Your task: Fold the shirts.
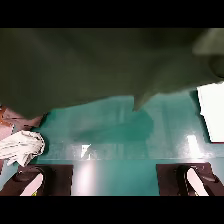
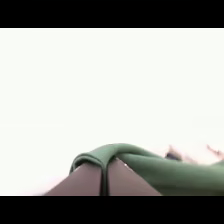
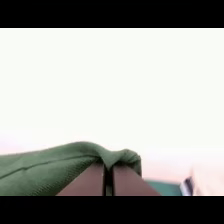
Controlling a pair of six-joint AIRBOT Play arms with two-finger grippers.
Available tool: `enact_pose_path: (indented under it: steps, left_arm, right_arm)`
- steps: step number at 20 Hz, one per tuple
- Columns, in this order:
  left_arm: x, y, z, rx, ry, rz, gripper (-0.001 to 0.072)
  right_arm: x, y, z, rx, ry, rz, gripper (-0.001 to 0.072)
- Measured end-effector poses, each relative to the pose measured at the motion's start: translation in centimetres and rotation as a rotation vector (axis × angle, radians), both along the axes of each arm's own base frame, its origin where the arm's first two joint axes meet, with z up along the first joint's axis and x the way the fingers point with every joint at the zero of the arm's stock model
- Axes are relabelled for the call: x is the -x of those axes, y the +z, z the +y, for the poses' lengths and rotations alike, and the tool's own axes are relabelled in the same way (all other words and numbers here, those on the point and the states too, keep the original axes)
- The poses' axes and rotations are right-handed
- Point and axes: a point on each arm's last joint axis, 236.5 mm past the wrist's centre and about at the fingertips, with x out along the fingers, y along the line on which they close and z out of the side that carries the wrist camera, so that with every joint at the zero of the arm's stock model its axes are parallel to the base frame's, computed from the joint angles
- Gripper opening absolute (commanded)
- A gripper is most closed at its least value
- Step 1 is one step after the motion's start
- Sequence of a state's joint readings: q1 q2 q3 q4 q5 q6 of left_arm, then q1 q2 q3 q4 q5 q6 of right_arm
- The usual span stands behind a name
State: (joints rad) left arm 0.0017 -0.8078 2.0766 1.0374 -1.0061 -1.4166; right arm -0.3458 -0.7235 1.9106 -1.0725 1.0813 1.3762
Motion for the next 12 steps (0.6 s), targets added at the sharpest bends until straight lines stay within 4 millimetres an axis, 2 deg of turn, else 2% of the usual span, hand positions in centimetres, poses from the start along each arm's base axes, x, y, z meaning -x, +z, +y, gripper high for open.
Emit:
enact_pose_path:
  steps: [2, 3, 5, 7, 9, 12]
  left_arm:
    - [2.7, 0.8, -0.1, 0.005, -0.005, -0.037, 0.0022]
    - [3.2, 0.6, -0.2, 0.000, -0.010, -0.032, 0.0022]
    - [2.4, -1.2, -0.5, -0.019, -0.017, 0.035, 0.0021]
    - [-0.4, -4.8, -0.7, -0.039, -0.025, 0.161, 0.0022]
    - [-5.0, -10.8, -1.0, -0.072, -0.037, 0.369, 0.0022]
    - [-11.7, -23.4, -1.3, -0.109, -0.070, 0.756, 0.0023]
  right_arm:
    - [2.0, 1.0, 0.2, 0.028, -0.027, -0.010, 0.0019]
    - [2.3, 0.8, 0.0, 0.037, -0.042, 0.013, 0.0019]
    - [1.5, -0.9, -0.5, 0.040, -0.056, 0.108, 0.0019]
    - [-0.9, -4.3, -1.2, 0.020, -0.042, 0.260, 0.0019]
    - [-4.5, -10.0, -2.5, -0.021, -0.026, 0.476, 0.0019]
    - [-9.6, -20.8, -4.3, -0.113, 0.009, 0.842, 0.0019]
